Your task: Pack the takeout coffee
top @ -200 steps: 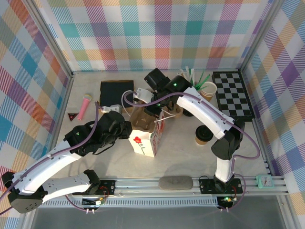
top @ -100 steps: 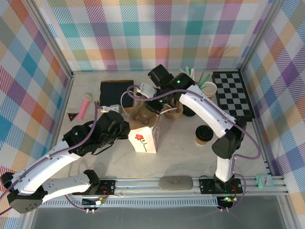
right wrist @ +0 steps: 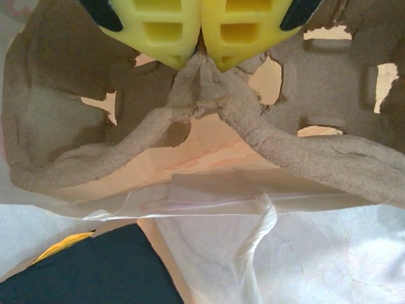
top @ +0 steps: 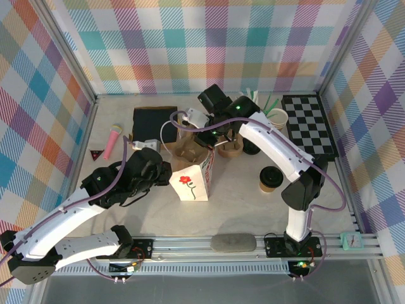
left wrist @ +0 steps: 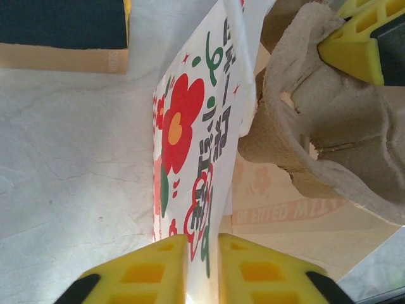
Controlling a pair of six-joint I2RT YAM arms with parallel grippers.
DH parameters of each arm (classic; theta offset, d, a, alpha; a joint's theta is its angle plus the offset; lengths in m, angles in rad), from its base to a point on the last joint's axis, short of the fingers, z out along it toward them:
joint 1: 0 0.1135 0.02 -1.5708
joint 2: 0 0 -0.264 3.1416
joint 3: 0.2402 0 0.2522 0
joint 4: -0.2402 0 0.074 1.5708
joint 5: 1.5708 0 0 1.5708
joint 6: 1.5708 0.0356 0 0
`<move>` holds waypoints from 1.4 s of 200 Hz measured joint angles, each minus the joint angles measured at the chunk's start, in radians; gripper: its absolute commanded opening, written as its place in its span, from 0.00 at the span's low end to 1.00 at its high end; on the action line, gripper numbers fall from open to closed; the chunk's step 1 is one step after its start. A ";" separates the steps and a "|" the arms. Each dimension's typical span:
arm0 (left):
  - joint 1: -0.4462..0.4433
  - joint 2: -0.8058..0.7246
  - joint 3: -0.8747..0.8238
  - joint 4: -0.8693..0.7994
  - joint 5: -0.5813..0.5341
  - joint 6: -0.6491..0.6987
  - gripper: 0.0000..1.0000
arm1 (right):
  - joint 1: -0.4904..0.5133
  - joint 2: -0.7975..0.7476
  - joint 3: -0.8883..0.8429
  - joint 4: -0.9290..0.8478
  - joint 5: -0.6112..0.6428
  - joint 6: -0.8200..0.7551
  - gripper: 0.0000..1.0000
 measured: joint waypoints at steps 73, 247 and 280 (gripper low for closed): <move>0.000 0.004 -0.002 0.000 0.000 0.009 0.33 | 0.087 -0.002 -0.040 0.013 0.171 0.000 0.00; 0.010 -0.032 -0.043 0.132 -0.005 0.019 0.42 | 0.161 -0.049 -0.156 0.042 0.233 -0.087 0.04; 0.010 -0.079 -0.055 0.179 0.008 0.029 0.44 | 0.161 -0.024 -0.124 0.003 0.239 -0.086 0.06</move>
